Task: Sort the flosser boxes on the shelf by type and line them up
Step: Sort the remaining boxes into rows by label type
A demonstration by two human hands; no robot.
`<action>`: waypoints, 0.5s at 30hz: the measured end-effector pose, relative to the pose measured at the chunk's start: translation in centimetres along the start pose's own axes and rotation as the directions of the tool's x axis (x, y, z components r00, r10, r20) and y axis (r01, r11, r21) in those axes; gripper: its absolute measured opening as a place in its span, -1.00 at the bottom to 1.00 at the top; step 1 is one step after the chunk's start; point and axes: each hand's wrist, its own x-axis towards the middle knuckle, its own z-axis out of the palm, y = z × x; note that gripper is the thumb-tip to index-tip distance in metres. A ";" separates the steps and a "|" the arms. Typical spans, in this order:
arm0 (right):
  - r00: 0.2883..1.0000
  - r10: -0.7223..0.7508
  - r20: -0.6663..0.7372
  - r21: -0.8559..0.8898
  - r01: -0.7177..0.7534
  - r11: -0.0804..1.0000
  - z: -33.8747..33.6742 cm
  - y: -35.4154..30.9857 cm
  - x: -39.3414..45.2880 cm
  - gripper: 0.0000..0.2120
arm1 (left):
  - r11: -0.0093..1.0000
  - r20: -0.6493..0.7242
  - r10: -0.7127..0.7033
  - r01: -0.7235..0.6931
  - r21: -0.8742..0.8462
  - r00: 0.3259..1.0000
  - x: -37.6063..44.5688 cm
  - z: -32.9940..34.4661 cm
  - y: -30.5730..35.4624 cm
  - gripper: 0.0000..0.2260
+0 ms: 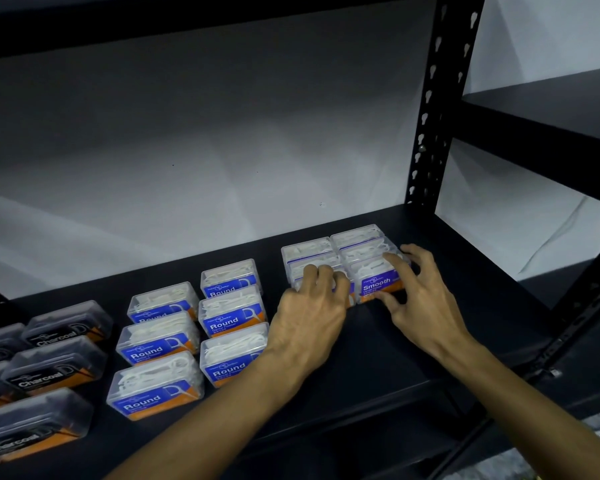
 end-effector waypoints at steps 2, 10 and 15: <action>1.000 0.003 0.009 -0.012 -0.003 1.000 -0.1 -0.1 0.0 -0.34 | 1.000 -0.008 0.003 -0.003 0.004 1.000 0.0 0.2 -0.1 -0.47; 0.997 -0.007 0.081 -0.123 0.017 0.992 -1.9 -1.2 0.5 -0.08 | 0.993 -0.039 -0.061 0.057 -0.106 0.997 0.9 -0.5 -1.6 -0.24; 0.879 -0.098 0.467 -0.106 0.166 0.980 -4.3 -1.6 5.6 0.20 | 0.952 0.345 -0.030 0.132 -0.277 0.938 4.7 -1.5 -4.5 0.17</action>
